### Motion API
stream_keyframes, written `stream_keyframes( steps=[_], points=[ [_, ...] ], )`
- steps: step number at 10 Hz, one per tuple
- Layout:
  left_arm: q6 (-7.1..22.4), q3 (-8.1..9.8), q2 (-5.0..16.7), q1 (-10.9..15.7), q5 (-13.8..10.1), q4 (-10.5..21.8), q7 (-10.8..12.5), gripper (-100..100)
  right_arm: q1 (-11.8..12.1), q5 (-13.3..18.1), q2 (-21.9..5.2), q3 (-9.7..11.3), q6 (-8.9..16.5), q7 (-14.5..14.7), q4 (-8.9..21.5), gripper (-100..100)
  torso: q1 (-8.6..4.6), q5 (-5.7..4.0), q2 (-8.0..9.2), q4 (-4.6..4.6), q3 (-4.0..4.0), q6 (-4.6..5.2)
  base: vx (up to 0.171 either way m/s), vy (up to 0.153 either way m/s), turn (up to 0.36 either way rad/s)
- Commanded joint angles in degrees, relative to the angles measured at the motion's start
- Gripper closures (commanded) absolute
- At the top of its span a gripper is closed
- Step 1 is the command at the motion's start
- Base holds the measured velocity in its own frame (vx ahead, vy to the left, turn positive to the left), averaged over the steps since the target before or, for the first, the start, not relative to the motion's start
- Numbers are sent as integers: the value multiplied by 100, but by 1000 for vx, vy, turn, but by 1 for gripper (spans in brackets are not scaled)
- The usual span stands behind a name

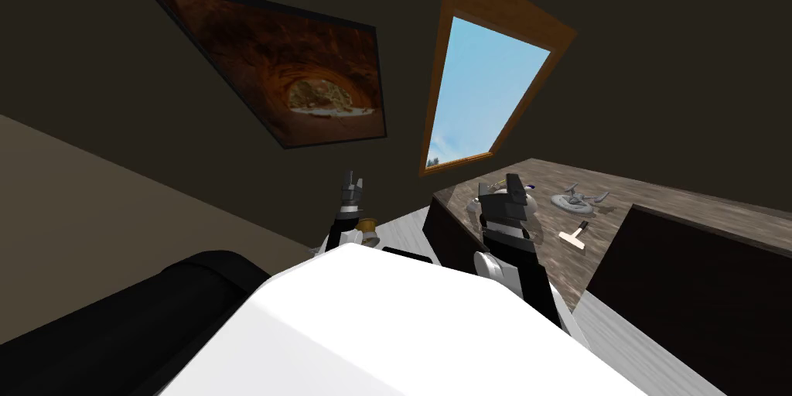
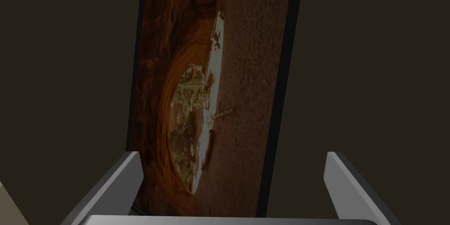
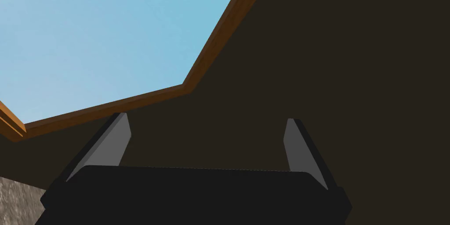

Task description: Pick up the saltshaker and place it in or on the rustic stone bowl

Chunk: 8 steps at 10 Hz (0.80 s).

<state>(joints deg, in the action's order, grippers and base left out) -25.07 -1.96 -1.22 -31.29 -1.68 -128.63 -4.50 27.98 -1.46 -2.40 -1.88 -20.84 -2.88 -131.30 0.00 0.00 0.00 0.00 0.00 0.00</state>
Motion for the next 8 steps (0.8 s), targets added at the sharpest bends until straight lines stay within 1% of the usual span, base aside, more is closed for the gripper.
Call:
stream_keyframes(
  steps=[1, 3, 6, 7, 8],
  points=[
    [0, 0, 0, 0, 0, 0, 0, 0, 42, 19, -191, -45, -33, 0, 68, -100, 0, 0, 0, 0, 0, 0, 18, 3, 55],
    [0, 0, 0, 0, 0, 0, 0, 0, 98, 43, -464, -112, -80, 0, 172, -100, 1, 0, -13, -3, -7, -1, 50, 3, 56],
    [0, 0, 0, 0, 0, 0, 0, 0, 219, 97, -993, -256, -179, 0, 415, -100, -7, -2, -20, -5, -12, 0, 60, -6, 67],
    [0, 0, 0, -1, 0, 0, 0, 0, 219, 97, -1047, -256, -179, 0, 415, -100, -4, -1, -26, -6, -15, -1, 49, 3, 22],
    [0, 0, 0, -1, 0, 0, 0, 0, 270, 119, -1279, -313, -217, 0, 517, -100, -1, 0, -21, -5, -13, 0, 44, 4, 65]
  ],
)
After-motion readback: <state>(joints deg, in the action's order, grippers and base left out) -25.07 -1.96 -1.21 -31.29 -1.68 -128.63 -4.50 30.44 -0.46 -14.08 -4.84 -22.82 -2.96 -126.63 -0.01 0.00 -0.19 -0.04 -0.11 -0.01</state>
